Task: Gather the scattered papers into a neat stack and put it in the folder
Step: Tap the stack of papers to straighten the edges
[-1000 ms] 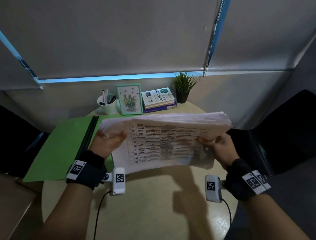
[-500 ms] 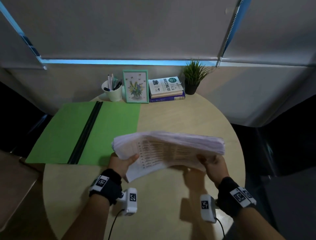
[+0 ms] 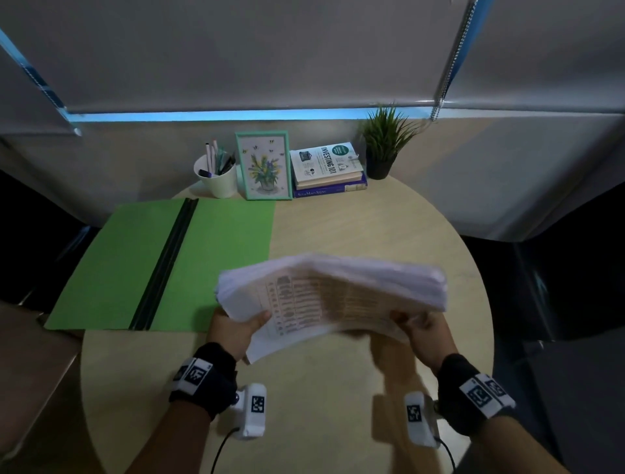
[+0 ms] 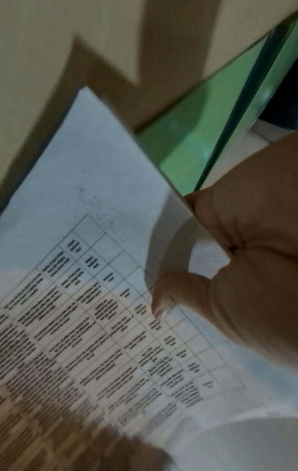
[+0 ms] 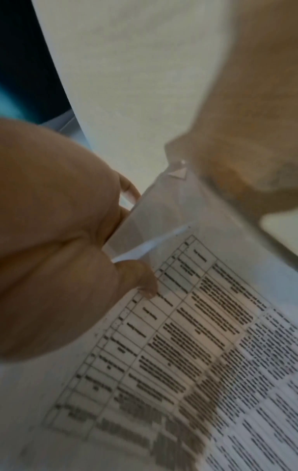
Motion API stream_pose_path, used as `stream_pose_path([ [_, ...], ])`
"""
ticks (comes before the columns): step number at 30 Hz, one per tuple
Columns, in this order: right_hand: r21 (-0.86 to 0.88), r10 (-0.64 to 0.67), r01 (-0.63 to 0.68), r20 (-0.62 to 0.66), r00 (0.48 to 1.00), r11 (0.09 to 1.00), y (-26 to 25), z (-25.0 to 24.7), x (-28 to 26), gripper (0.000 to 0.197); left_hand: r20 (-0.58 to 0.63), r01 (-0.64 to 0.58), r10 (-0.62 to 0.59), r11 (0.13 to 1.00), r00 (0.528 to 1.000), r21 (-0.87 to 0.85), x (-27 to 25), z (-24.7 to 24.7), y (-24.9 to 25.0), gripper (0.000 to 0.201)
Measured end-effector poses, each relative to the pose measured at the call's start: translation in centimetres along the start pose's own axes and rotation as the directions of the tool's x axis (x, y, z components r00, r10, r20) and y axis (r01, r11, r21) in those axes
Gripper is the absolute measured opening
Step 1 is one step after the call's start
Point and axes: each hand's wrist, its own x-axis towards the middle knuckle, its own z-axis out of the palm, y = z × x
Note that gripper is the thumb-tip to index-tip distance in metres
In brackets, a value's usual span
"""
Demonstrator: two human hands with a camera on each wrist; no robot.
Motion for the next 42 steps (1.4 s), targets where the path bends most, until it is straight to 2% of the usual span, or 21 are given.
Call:
stream_pose_path([
  [4, 0.11, -0.058, 0.06, -0.027, 0.998, 0.992, -2.6, -0.9, 0.8, 0.019, -0.073, -0.052, 0.045, 0.995, 0.996, -0.088, 1.0, -0.4, 1.5, 0.051],
  [8, 0.082, -0.11, 0.111, -0.021, 0.994, 0.99, -3.7, -1.8, 0.8, 0.019, -0.102, -0.096, 0.083, 0.987, 0.991, -0.128, 0.9, -0.7, 2.3, 0.048],
  [10, 0.01, -0.076, 0.076, 0.001, 0.997, 0.997, -2.5, -1.5, 1.0, 0.021, -0.079, -0.061, 0.055, 0.995, 0.995, -0.083, 0.9, -0.1, 1.3, 0.042],
  [14, -0.22, 0.119, -0.111, 0.023, 0.993, 0.969, 1.7, 0.0, 1.2, 0.026, -0.04, 0.084, -0.083, 0.996, 0.996, 0.017, 1.1, 1.2, -2.7, 0.03],
  [19, -0.224, 0.118, -0.115, 0.001, 0.993, 0.968, 1.5, 0.0, 1.8, 0.019, -0.029, 0.116, -0.115, 0.992, 0.993, 0.04, 1.9, 1.1, -3.5, 0.035],
  [22, -0.261, 0.068, -0.051, 0.055, 0.996, 0.964, -0.2, -0.5, 1.9, 0.019, -0.028, 0.071, -0.069, 0.995, 0.997, 0.076, 1.5, 0.7, -3.1, 0.033],
  [26, -0.422, -0.196, 0.208, 0.072, 0.978, 0.882, -5.1, -1.9, 1.4, 0.021, -0.066, 0.073, -0.069, 0.995, 0.995, 0.065, 0.9, -0.1, -2.2, 0.036],
  [27, -0.484, -0.273, 0.281, 0.088, 0.958, 0.829, -6.7, -2.3, 1.3, 0.019, -0.097, 0.049, -0.046, 0.998, 0.994, 0.038, 0.6, -0.5, -1.3, 0.041],
  [28, -0.547, -0.338, 0.347, 0.122, 0.933, 0.762, -8.5, -2.7, 1.1, 0.017, -0.139, -0.004, 0.004, 1.0, 0.99, 0.0, 0.4, -1.0, -0.5, 0.058],
  [29, -0.597, -0.378, 0.399, 0.167, 0.911, 0.697, -10.3, -2.9, 1.0, 0.014, -0.211, -0.058, 0.053, 0.998, 0.976, -0.019, -0.1, -1.5, 0.5, 0.088],
  [30, -0.634, -0.398, 0.431, 0.204, 0.894, 0.642, -11.7, -3.1, 0.9, 0.014, -0.303, -0.123, 0.117, 0.992, 0.946, 0.001, -0.9, -2.2, 1.8, 0.119],
  [31, -0.663, -0.407, 0.45, 0.232, 0.884, 0.598, -13.1, -3.0, 0.9, 0.015, -0.379, -0.203, 0.214, 0.977, 0.901, 0.069, -1.7, -2.7, 3.2, 0.14],
  [32, -0.687, -0.406, 0.461, 0.257, 0.877, 0.562, -14.2, -2.8, 0.9, 0.016, -0.386, -0.306, 0.352, 0.935, 0.853, 0.177, -2.6, -3.1, 4.4, 0.15],
  [33, -0.707, -0.406, 0.471, 0.277, 0.871, 0.527, -15.1, -2.4, 0.8, 0.017, -0.318, -0.401, 0.483, 0.869, 0.816, 0.291, -3.2, -3.0, 5.6, 0.152],
  [35, -0.742, -0.402, 0.487, 0.315, 0.86, 0.461, -16.9, -1.5, 0.8, 0.014, -0.044, -0.557, 0.602, 0.763, 0.797, 0.328, -3.9, -2.3, 7.8, 0.13],
  [36, -0.751, -0.411, 0.505, 0.337, 0.847, 0.425, -17.7, -1.0, 0.8, 0.013, 0.093, -0.638, 0.639, 0.726, 0.764, 0.257, -4.1, -1.9, 8.8, 0.103],
  [37, -0.758, -0.422, 0.522, 0.356, 0.834, 0.391, -18.5, -0.6, 0.7, 0.013, 0.14, -0.685, 0.672, 0.696, 0.727, 0.216, -3.9, -1.8, 9.2, 0.071],
  [38, -0.764, -0.437, 0.534, 0.367, 0.821, 0.363, -19.3, -0.4, 0.6, 0.013, 0.135, -0.718, 0.706, 0.673, 0.695, 0.175, -3.9, -2.0, 9.5, 0.047],
  [39, -0.768, -0.454, 0.539, 0.365, 0.813, 0.346, -20.0, -0.3, 0.6, 0.012, 0.111, -0.705, 0.696, 0.699, 0.709, 0.118, -3.8, -2.2, 9.6, 0.038],
  [40, -0.766, -0.488, 0.541, 0.345, 0.802, 0.347, -20.8, -0.4, 0.4, 0.012, 0.103, -0.662, 0.655, 0.747, 0.748, 0.055, -3.9, -2.5, 9.9, 0.037],
  [42, -0.701, -0.585, 0.56, 0.249, 0.772, 0.441, -21.9, -0.6, -0.2, 0.028, 0.034, -0.629, 0.63, 0.777, 0.776, -0.023, -4.1, -3.1, 10.3, 0.033],
])
